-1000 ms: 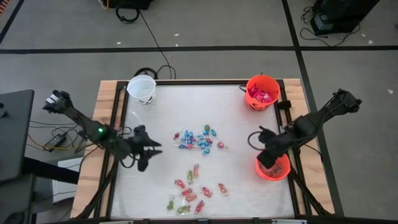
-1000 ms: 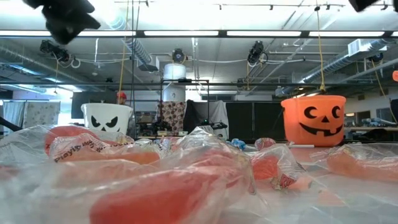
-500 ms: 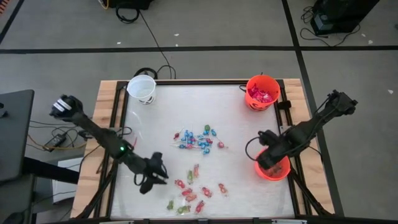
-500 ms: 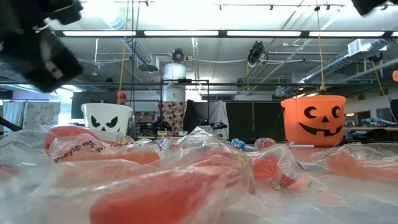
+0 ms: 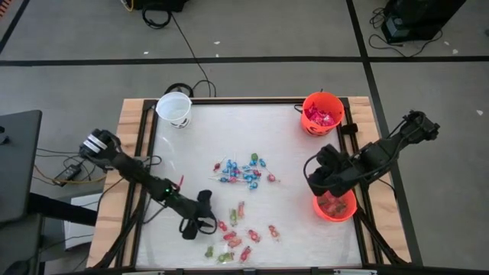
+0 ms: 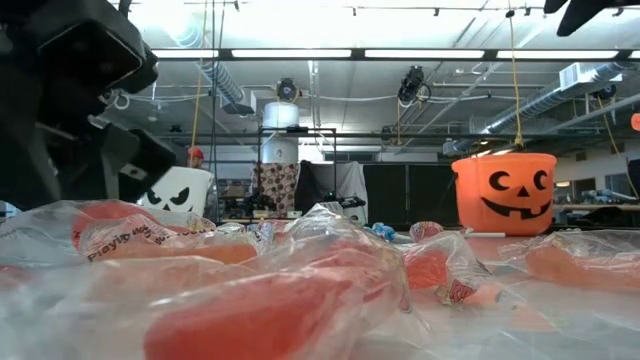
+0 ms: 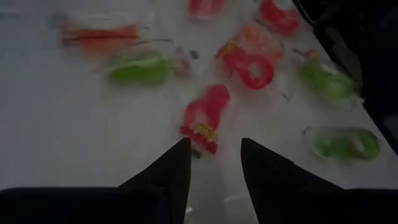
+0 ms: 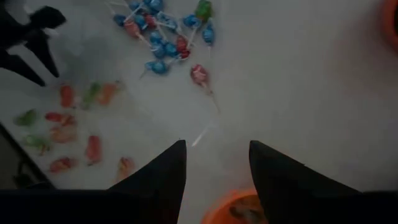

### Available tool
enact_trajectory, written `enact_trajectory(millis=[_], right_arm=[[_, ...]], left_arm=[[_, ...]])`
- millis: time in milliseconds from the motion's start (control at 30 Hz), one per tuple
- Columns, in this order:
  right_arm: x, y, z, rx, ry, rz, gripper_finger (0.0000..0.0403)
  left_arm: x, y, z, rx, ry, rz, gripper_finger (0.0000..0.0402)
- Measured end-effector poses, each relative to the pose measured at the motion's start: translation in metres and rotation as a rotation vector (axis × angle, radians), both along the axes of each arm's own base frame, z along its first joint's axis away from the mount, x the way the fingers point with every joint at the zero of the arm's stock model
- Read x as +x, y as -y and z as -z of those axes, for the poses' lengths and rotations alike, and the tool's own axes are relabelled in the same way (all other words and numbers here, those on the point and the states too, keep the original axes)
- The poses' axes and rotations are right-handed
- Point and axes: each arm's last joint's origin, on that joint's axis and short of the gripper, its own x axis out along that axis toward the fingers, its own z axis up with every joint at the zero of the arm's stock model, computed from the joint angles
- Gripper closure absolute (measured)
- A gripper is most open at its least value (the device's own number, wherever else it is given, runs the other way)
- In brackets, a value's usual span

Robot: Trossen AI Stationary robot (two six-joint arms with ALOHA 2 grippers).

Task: Sort candy by brand, put in halloween buckets
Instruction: Put the red gummy into the bottom orange bucket

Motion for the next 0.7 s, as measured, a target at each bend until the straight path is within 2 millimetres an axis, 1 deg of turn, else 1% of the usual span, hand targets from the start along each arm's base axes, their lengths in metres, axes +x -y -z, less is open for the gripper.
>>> enact_trajectory(millis=[167, 267, 333, 433, 533, 600, 700], right_arm=[[0.006, -0.004, 0.000, 0.025, 0.029, -0.005, 0.0218], [0.009, -0.006, 0.002, 0.046, 0.029, -0.014, 0.0218], [0.012, -0.008, 0.003, 0.049, 0.028, -0.015, 0.0218], [0.014, -0.009, 0.005, 0.045, 0.023, -0.016, 0.0218], [0.016, -0.011, 0.006, 0.040, 0.015, -0.018, 0.0218], [0.017, -0.011, 0.007, 0.039, 0.013, -0.018, 0.0218], [0.019, -0.013, 0.007, 0.047, 0.031, -0.018, 0.0218]], left_arm=[[0.017, 0.010, 0.005, 0.081, 0.028, 0.080, 0.0254], [0.023, 0.010, 0.014, 0.083, -0.003, 0.060, 0.0255], [0.026, 0.010, 0.022, 0.062, -0.033, 0.025, 0.0263], [0.028, 0.010, 0.031, 0.039, -0.066, -0.007, 0.0294], [0.028, 0.009, 0.033, 0.011, -0.088, -0.040, 0.0349], [0.028, 0.008, 0.030, -0.020, -0.097, -0.064, 0.0384], [0.027, 0.001, 0.020, -0.041, -0.115, -0.097, 0.0389]])
